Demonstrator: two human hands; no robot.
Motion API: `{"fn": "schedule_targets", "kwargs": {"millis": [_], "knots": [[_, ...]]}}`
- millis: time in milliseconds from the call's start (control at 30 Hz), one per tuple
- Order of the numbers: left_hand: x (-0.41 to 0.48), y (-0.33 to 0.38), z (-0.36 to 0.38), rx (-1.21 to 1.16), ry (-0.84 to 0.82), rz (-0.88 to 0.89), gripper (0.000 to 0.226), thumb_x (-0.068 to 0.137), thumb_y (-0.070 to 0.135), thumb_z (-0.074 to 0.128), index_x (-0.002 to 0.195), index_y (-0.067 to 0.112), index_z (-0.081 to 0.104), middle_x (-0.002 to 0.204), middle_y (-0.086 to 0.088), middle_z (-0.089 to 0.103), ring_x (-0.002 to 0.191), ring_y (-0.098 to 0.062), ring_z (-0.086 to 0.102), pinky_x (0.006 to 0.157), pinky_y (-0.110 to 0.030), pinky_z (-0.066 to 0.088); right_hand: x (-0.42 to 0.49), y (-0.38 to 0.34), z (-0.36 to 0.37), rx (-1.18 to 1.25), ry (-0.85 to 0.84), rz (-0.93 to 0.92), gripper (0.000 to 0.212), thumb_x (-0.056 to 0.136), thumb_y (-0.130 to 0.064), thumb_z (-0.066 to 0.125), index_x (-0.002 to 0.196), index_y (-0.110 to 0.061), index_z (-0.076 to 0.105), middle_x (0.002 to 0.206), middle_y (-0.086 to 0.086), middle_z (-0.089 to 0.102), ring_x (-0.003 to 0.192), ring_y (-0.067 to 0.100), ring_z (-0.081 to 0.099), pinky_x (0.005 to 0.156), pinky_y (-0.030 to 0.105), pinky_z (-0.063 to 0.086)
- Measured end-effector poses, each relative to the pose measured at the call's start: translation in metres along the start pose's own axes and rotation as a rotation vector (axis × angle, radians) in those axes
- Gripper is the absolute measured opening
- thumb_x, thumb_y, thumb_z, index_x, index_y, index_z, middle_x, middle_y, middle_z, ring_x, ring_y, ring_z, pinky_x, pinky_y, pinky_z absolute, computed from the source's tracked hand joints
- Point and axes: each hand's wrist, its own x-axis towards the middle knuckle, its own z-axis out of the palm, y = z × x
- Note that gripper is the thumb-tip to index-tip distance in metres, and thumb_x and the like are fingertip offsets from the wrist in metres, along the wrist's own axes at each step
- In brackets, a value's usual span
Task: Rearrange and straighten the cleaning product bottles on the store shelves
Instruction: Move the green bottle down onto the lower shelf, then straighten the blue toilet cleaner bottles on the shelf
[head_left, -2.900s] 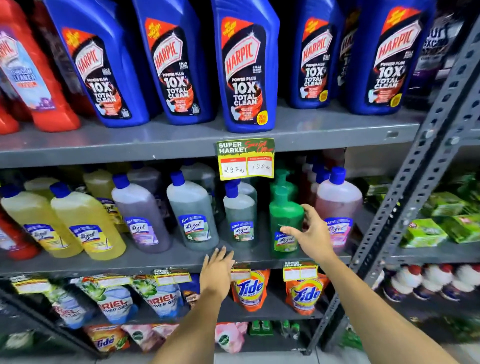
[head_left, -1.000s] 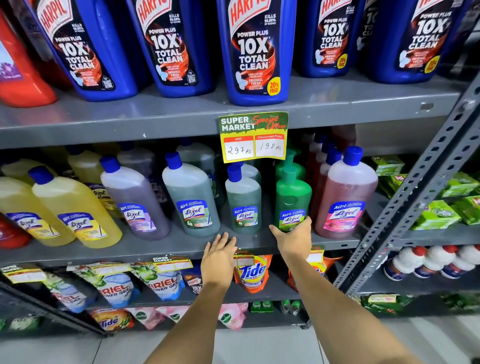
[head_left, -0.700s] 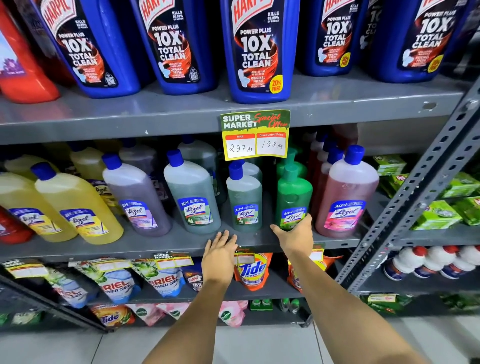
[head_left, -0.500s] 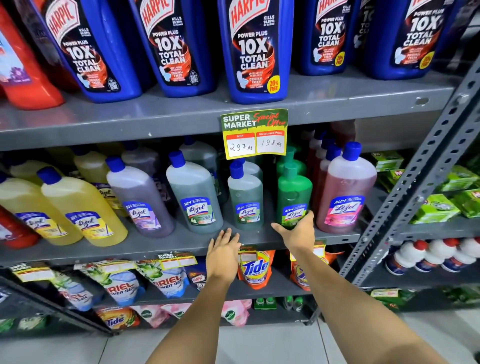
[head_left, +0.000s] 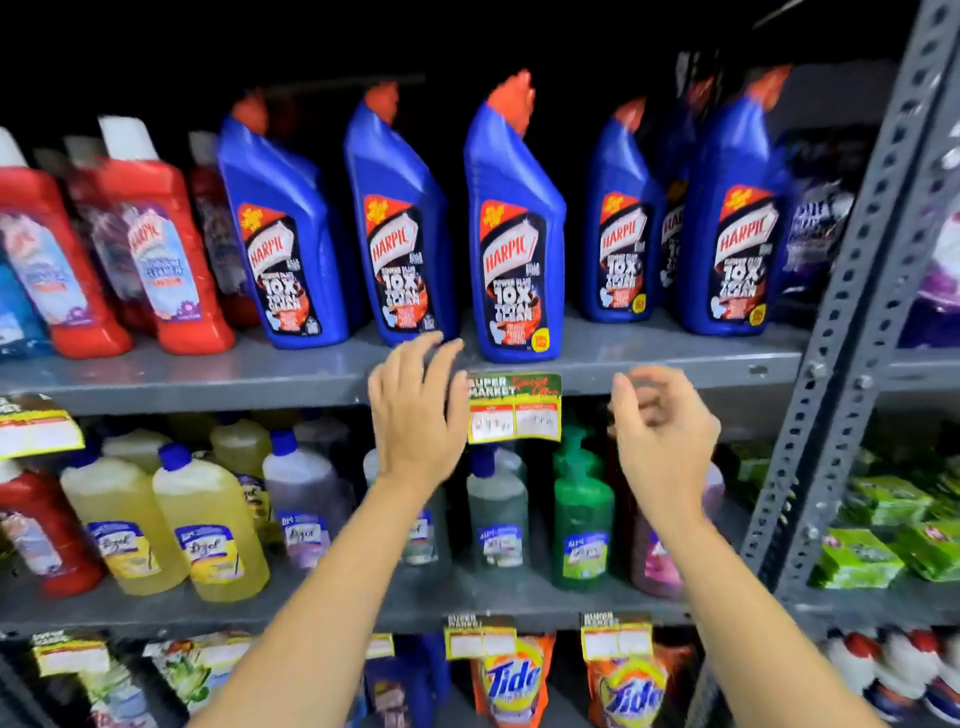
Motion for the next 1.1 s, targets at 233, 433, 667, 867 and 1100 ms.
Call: {"fn": "schedule_targets", "kwargs": {"millis": [233,433,667,867,1100], "knots": [[0.032,-0.009,0.001,0.235,-0.255,-0.048,0.038,0.098,0.026,0.036,0.068,0.016,0.058,0.067,-0.005,0.064,0.066,-0.030,0.060,0.069,-0.039,0.039,0.067,-0.075,0.058,-0.235,-0.175,-0.058,0.072,0.070,-0.072,0.064,0.120,-0.022,0.056,0.105,-0.003,0.062,0.088,0.016,0.064,0.083,0.041,0.053],[0.031,-0.009,0.004,0.294,-0.234,-0.072,0.039,0.098,0.026,0.039,0.065,0.017,0.058,0.062,-0.005,0.064,0.059,-0.030,0.058,0.058,-0.040,0.037,0.057,-0.099,0.105,-0.367,-0.100,0.004,0.135,0.047,-0.086,0.066,0.152,-0.016,0.017,0.142,0.009,0.040,0.127,0.033,0.043,0.088,0.051,0.048],[0.029,-0.009,0.007,0.228,-0.089,-0.029,0.033,0.094,0.019,0.046,0.063,0.015,0.057,0.057,-0.003,0.059,0.053,-0.027,0.055,0.053,-0.037,0.039,0.047,-0.094,0.131,-0.587,-0.052,0.031,0.136,0.053,-0.062,0.085,0.153,-0.017,0.006,0.147,0.010,0.031,0.125,0.032,0.040,0.086,0.051,0.049],[0.027,-0.006,0.005,0.201,-0.066,-0.027,0.027,0.092,0.014,0.056,0.065,0.013,0.060,0.058,-0.003,0.061,0.056,-0.026,0.057,0.058,-0.038,0.045,0.060,-0.079,0.116,-0.564,-0.035,-0.037,0.125,0.056,-0.048,0.088,0.152,-0.013,0.015,0.142,0.012,0.036,0.120,0.034,0.045,0.077,0.047,0.051],[0.026,-0.005,0.006,0.208,-0.085,-0.065,0.033,0.095,0.017,0.052,0.065,0.011,0.062,0.058,-0.002,0.062,0.057,-0.024,0.057,0.062,-0.038,0.045,0.085,-0.057,0.078,-0.574,0.001,-0.031,0.125,0.061,-0.045,0.086,0.154,-0.014,0.009,0.145,0.014,0.033,0.125,0.036,0.040,0.085,0.053,0.052]]}}
